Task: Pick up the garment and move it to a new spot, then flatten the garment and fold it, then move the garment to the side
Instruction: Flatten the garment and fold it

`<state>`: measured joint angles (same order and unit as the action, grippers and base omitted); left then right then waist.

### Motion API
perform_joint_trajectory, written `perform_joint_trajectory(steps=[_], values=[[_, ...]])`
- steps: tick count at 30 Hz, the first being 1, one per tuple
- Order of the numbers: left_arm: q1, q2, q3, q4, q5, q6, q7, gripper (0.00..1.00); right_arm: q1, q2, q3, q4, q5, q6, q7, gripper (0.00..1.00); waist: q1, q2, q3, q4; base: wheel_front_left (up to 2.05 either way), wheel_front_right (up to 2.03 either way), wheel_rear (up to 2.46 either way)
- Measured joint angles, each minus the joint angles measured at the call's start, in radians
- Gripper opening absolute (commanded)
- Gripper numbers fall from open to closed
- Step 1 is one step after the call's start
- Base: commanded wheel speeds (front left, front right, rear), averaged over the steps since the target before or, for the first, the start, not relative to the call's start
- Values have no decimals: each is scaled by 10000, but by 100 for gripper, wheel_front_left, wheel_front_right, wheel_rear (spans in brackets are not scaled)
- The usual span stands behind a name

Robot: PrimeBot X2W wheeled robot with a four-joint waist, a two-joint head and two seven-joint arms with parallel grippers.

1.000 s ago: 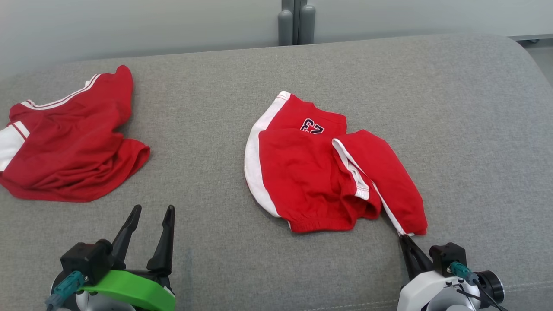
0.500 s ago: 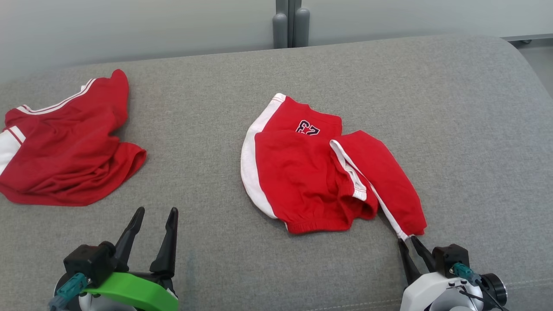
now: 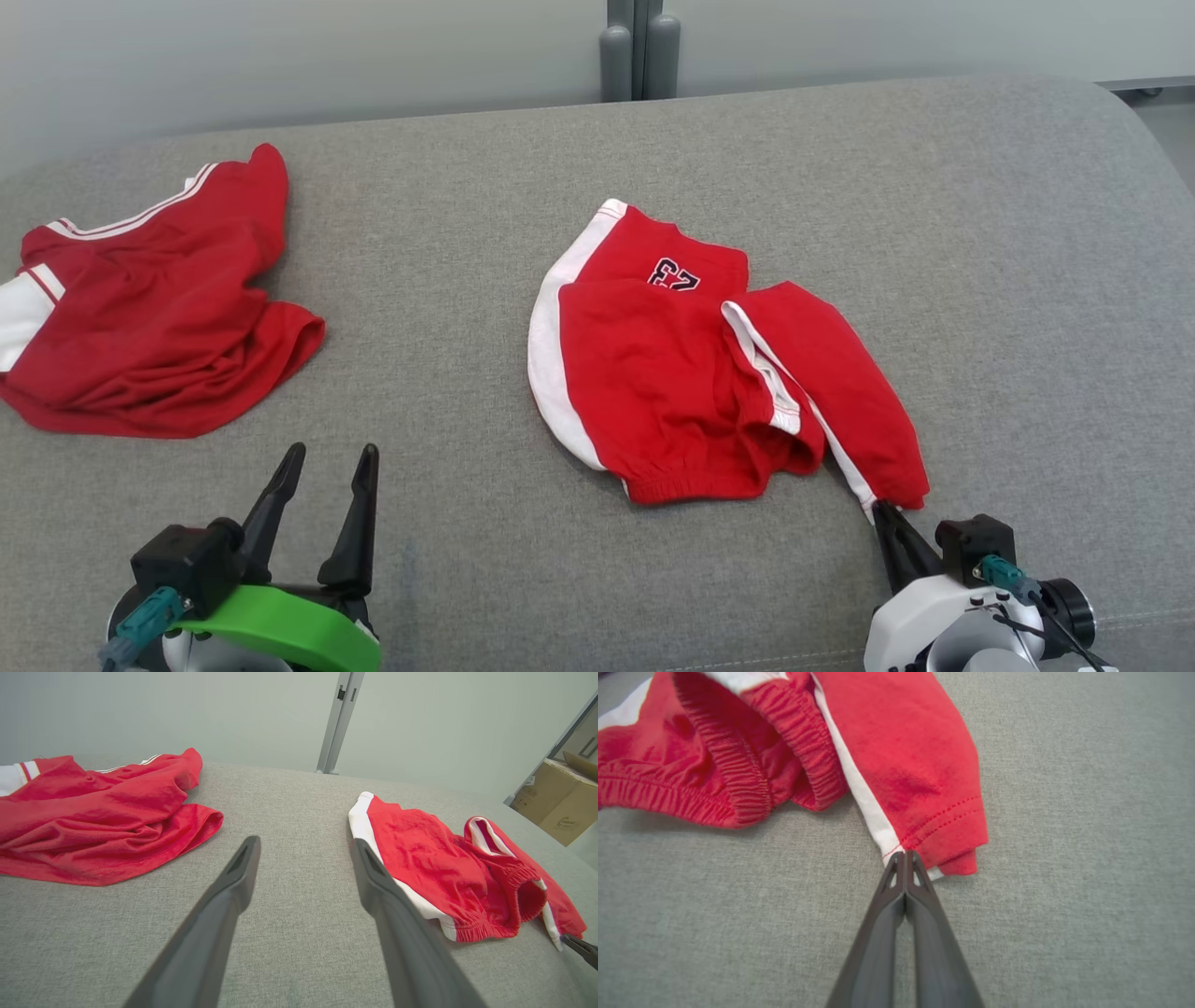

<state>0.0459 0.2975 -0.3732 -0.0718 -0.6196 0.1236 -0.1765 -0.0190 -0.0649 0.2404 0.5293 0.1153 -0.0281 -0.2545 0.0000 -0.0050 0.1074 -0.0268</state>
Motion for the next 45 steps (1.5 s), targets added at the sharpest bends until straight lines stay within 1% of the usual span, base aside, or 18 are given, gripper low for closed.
perform_joint_trajectory(steps=[13, 14, 17, 19, 20, 21, 22, 24, 25, 26, 27, 31, 35, 36, 38, 40, 42, 45], values=[[76, -33, 157, -63, 98, 0, 94, 100, -3, 19, -69, 119, 6, 17, 0, 0, 0, 0, 94, -85, 0, 0, 0], [143, -38, 194, -84, 105, 0, 100, 100, -15, 21, -73, 94, 6, 92, 0, 0, 0, 0, 116, -132, 0, 0, 0], [159, -58, 192, -102, 169, 0, 142, 100, -24, 23, -81, -17, 4, 92, 0, 0, 0, 0, 145, -171, 0, 0, 0], [159, -94, 194, -109, 169, 2, 142, 100, -24, 21, -61, -58, -15, 92, 0, 31, 0, 0, 151, -188, 0, 0, 0], [159, -117, 196, -109, 169, 2, 142, 100, -23, 23, -36, -54, -29, 92, 0, 31, 0, 0, 154, -196, 0, 0, 0], [159, -146, 196, -109, 169, 2, 144, 100, -23, 27, -23, -54, -33, 92, 0, 41, 0, 0, 156, -205, 0, 0, 0], [159, -180, 194, -109, 169, 2, 144, 100, -23, 25, -13, -52, -42, 92, 0, 45, 0, 0, 156, -213, 0, 0, 0], [159, -236, 186, -109, 169, 2, 157, 100, -23, 25, 6, -42, -84, 92, 0, 49, 0, 0, 154, -227, 0, 0, 0], [159, -242, 184, -111, 169, 2, 174, 100, -23, 25, 17, -40, -94, 92, 0, 63, 0, 0, 151, -231, 0, 0, 0], [159, -244, 184, -111, 171, 2, 174, 100, -23, 25, 27, -35, -96, 92, 0, 67, 0, 0, 147, -235, 0, 0, 0], [159, -245, 182, -111, 171, 2, 174, 100, -22, 25, 36, -27, -109, 92, 0, 82, 0, 0, 143, -237, 0, 0, 0], [159, -263, 169, -113, 182, 2, 174, 100, -22, 23, 54, 25, -151, 92, 0, 97, 0, 0, 117, -227, 0, 0, 0], [160, -293, 169, -113, 259, 2, 178, 100, -22, 19, 88, 128, -186, 94, 0, 89, 0, 0, 91, -198, 0, 0, 0], [160, -293, 157, -125, 261, 2, 188, 100, -22, 19, 92, 140, -188, 96, 0, 80, 0, 0, 97, -190, 0, 0, 0], [160, -303, 144, -136, 261, 2, 219, 100, -35, 21, 109, 182, -198, 102, 2, 50, 0, 0, 116, -162, 0, 0, 0], [160, -303, 144, -138, 261, 2, 222, 100, -71, 23, 127, 230, -198, 104, 0, 46, 0, 0, 117, -141, 0, 0, 0], [160, -303, 146, -142, 265, 2, 267, 100, -135, 23, 125, 247, -198, 104, 0, 47, 0, 0, 124, -118, 0, 0, 0], [160, -305, 128, -203, 280, 2, 274, 100, -143, 17, 86, 267, -198, 104, 0, 44, 0, 0, 170, -65, 0, 0, 0]])
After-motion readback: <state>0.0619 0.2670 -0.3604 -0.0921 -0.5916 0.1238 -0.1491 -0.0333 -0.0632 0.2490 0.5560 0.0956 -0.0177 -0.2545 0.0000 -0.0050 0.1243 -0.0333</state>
